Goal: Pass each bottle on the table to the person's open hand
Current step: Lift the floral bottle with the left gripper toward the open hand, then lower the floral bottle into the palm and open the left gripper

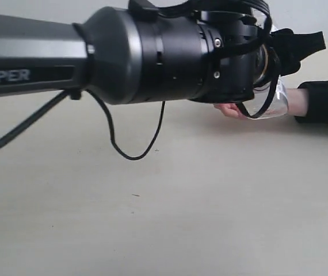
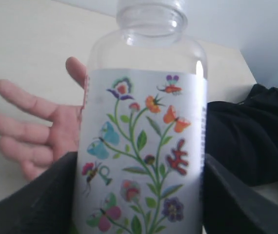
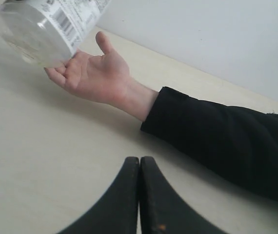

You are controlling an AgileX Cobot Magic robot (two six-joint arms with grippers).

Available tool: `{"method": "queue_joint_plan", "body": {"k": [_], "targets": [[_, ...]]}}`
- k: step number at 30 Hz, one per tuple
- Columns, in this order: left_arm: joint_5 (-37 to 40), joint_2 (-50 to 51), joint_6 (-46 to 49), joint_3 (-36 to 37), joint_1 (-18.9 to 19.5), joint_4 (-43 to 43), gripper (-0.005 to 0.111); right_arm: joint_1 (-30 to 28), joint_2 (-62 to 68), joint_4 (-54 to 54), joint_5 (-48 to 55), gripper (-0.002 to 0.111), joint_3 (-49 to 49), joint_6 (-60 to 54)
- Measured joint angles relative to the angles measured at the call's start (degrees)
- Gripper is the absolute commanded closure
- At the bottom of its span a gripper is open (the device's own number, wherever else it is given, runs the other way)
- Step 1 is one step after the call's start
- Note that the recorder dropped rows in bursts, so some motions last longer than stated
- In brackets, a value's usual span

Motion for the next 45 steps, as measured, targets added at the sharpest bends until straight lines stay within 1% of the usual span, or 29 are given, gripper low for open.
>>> {"method": "queue_joint_plan", "body": {"k": [3,7,10,15,19,21,23,24,25,26,27,28,29,45], "targets": [[-0.35,3.95,-0.57,-5.10,0.76,-0.02,0.107,0.00,0.00,0.00,0.00,0.108,0.00,0.00],[-0.87,7.88,-0.72,-9.31,1.51,-0.64,0.107,0.00,0.00,0.00,0.00,0.108,0.00,0.00],[-1.23,10.29,0.10,-10.28,2.63,-3.21,0.107,0.00,0.00,0.00,0.00,0.108,0.00,0.00],[-1.73,13.76,4.67,-10.28,4.07,-8.95,0.103,0.00,0.00,0.00,0.00,0.108,0.00,0.00],[-2.36,15.66,5.47,-10.28,4.53,-9.62,0.099,0.00,0.00,0.00,0.00,0.108,0.00,0.00],[-2.99,16.05,5.69,-10.28,4.89,-10.01,0.093,0.00,0.00,0.00,0.00,0.108,0.00,0.00],[-3.54,16.18,5.77,-10.28,5.10,-10.01,0.082,0.00,0.00,0.00,0.00,0.108,0.00,0.00],[-3.76,16.20,5.77,-10.28,5.24,-10.01,0.070,0.00,0.00,0.00,0.00,0.108,0.00,0.00],[-4.02,16.20,5.91,-10.28,5.36,-10.22,0.064,0.00,0.00,0.00,0.00,0.108,0.00,0.00],[-4.02,16.20,5.91,-10.28,5.36,-10.22,0.049,0.00,0.00,0.00,0.00,0.108,0.00,0.00],[-4.02,16.20,5.91,-10.28,5.36,-10.22,0.044,0.00,0.00,0.00,0.00,0.108,0.00,0.00],[-4.02,16.20,5.91,-10.28,5.36,-10.22,0.033,0.00,0.00,0.00,0.00,0.108,0.00,0.00],[-4.15,16.20,5.91,-10.28,5.36,-10.22,0.029,0.00,0.00,0.00,0.00,0.108,0.00,0.00],[-4.64,15.93,7.67,-10.28,5.36,-9.87,0.030,0.00,0.00,0.00,0.00,0.108,0.00,0.00]]}}
